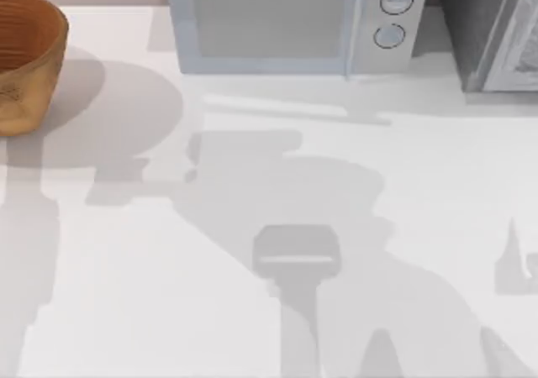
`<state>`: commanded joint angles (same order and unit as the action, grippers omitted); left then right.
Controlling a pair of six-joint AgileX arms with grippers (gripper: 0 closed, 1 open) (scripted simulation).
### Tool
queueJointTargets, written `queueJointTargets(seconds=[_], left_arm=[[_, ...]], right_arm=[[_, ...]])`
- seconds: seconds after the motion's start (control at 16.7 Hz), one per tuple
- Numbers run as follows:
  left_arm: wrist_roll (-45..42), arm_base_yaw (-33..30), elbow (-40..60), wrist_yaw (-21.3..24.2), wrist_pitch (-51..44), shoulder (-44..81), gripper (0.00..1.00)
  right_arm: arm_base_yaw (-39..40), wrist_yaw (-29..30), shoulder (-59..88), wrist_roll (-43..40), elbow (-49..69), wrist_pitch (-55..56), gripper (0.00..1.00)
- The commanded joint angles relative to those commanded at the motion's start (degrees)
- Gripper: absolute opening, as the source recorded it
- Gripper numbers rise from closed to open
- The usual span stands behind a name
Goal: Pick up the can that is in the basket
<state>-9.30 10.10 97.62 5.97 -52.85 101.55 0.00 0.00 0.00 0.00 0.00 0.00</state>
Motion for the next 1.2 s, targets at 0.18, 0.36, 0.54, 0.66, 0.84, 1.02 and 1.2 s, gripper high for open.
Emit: queueJointTargets(seconds=[0.18,0.36,0.54,0.66,0.84,1.02,1.2], left_arm=[[-1.5,1.1,15.0,1.3,-7.9,15.8,1.0],[-2.8,2.0,27.5,2.5,-14.5,28.9,1.0],[-3.8,2.6,36.5,3.4,-19.2,38.3,1.0],[-4.2,2.9,40.1,3.7,-21.1,42.0,1.0],[-4.3,2.9,41.3,3.8,-21.7,43.2,1.0],[-4.3,2.6,41.1,3.8,-21.6,43.3,1.0],[-3.9,2.5,39.4,3.8,-19.5,43.8,1.0]], right_arm=[[0.0,0.0,0.0,0.0,0.0,0.0,1.0],[0.0,0.0,0.0,0.0,0.0,0.0,1.0],[0.0,0.0,0.0,0.0,0.0,0.0,1.0],[0.0,0.0,0.0,0.0,0.0,0.0,1.0],[0.0,0.0,0.0,0.0,0.0,0.0,1.0],[0.0,0.0,0.0,0.0,0.0,0.0,1.0],[0.0,0.0,0.0,0.0,0.0,0.0,1.0]])
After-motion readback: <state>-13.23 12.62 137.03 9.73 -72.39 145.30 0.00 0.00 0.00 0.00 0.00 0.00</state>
